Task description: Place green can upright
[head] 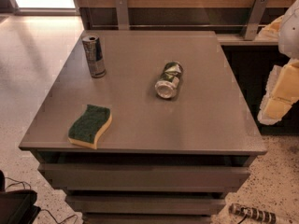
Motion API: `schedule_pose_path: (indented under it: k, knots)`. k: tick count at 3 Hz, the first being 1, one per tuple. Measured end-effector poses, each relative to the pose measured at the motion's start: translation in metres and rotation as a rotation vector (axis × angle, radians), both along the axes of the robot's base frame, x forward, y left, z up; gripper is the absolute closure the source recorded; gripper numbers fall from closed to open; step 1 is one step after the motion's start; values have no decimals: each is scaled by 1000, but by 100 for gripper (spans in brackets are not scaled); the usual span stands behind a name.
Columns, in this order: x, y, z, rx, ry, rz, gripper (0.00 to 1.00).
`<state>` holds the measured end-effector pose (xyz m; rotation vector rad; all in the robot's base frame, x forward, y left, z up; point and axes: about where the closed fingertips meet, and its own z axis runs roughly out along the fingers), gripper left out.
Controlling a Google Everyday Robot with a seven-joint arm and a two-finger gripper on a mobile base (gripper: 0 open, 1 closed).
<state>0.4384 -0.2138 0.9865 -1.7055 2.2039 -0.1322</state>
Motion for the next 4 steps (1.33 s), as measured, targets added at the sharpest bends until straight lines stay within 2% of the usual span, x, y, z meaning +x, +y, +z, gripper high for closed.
schedule_pose_path:
  k: [1,2,3,4]
  knots:
    - [2,1,3,2,-6,-2,0]
    - [12,5,9,42,-2,-45,0]
    - [32,14,19,153,-1,-152,0]
    - [43,22,21,302,-21,-317,0]
